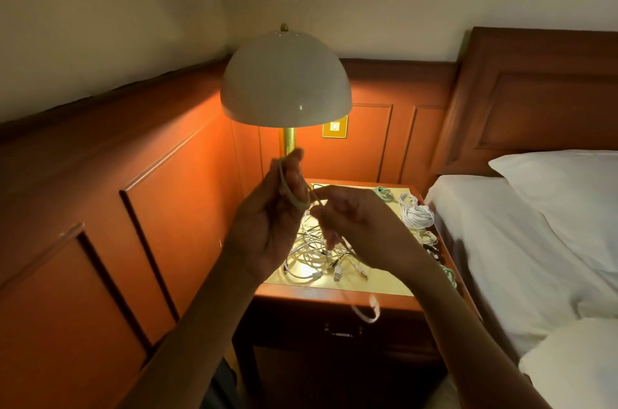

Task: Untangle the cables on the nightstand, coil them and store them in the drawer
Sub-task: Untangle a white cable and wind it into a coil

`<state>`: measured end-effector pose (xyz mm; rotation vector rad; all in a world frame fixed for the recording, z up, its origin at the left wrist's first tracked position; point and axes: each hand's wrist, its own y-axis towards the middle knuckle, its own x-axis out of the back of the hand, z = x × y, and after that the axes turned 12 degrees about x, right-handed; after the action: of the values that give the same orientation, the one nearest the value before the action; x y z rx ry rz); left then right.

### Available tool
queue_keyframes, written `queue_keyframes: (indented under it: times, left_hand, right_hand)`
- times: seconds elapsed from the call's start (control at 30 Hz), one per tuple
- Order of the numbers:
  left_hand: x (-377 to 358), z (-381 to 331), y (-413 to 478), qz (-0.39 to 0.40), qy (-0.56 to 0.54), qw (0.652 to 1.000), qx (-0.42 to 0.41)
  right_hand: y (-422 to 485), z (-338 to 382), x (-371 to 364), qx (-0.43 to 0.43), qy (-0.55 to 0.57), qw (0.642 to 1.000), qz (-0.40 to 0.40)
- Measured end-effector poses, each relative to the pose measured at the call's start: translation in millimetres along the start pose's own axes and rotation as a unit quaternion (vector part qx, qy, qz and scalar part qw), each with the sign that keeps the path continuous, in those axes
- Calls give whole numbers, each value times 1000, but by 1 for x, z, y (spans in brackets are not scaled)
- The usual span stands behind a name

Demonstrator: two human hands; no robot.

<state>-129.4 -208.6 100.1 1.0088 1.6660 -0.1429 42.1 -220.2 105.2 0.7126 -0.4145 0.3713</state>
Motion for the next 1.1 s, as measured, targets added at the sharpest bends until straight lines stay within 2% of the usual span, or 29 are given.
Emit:
queue_keyframes:
  times: [0.03,0.07,0.13,0.17,0.2,0.23,0.27,0.3,0.33,0.37,0.4,0.43,0.53,0.57,0.67,0.73,0.8,0.83,0.87,0.9,0.93,0.97,1.0,1.03,1.07,1.1]
  left_hand:
    - [-5,1,7,-45,-43,996,-61]
    - [-10,-1,14,-118,-40,983,-132]
    - [-12,-6,26,-249,69,935,-242]
    - [-10,-8,29,-292,148,907,-265]
    - [-6,-8,29,-328,264,862,-280]
    - [0,-7,27,-351,419,781,-301]
    - [7,-4,24,-340,588,659,-322]
    - [18,-3,19,-300,731,517,-330]
    - [26,-5,14,-253,827,381,-326]
    - [33,-11,10,-222,874,290,-320]
    - [37,-18,6,-212,892,264,-301]
    - [38,-24,1,-216,893,298,-258]
    - [35,-36,-12,-207,816,539,-27]
    - [32,-35,-14,-186,777,600,30]
    - [20,-32,-19,-117,631,756,129]
    - [9,-30,-19,-68,509,850,120]
    - [-2,-24,-13,-81,339,936,40]
    - [-6,-20,-6,-102,227,968,-9]
    - [-7,-16,2,-131,138,979,-70]
    - [-4,-14,11,-170,104,971,-133]
    - [-2,-12,19,-224,135,946,-190]
    - [4,-12,24,-289,232,896,-243]
    - [11,-11,25,-351,384,804,-288]
    - [21,-11,22,-372,570,660,-318]
    - [32,-11,18,-323,730,515,-314]
    - [43,-11,13,-243,830,411,-289]
  right_hand:
    - [-1,-1,-3,-17,-10,1000,21]
    - [-3,-1,-5,-35,-27,998,49]
    - [-8,-1,-7,-64,-24,994,90]
    - [-10,0,-8,-75,-2,993,86]
    - [-12,1,-8,-83,12,994,71]
    - [-12,2,-8,-82,-2,995,53]
    - [-11,2,-7,-74,-46,995,44]
    - [-11,2,-5,-67,-103,991,45]
    - [-11,2,-1,-61,-154,985,49]
    - [-11,3,4,-52,-184,980,47]
    - [-11,4,11,-39,-199,979,37]
    - [-11,5,18,-22,-208,978,21]
    - [-5,1,36,29,-242,969,-36]
    - [-1,-3,38,31,-245,968,-52]
    - [8,-6,34,7,-149,985,-88]
    - [10,-2,21,-4,-44,993,-108]
    - [10,1,1,-15,15,991,-131]
    - [8,1,-10,-24,20,990,-138]
    - [6,0,-20,-33,12,990,-136]
    - [3,-1,-29,-39,-6,991,-126]
    - [0,-3,-36,-45,-34,992,-113]
    - [-2,-5,-41,-49,-67,992,-99]
    - [-5,-6,-43,-51,-103,990,-84]
    - [-7,-7,-41,-48,-138,987,-68]
    - [-7,-7,-37,-37,-177,982,-55]
    - [-7,-9,-29,-28,-217,975,-48]
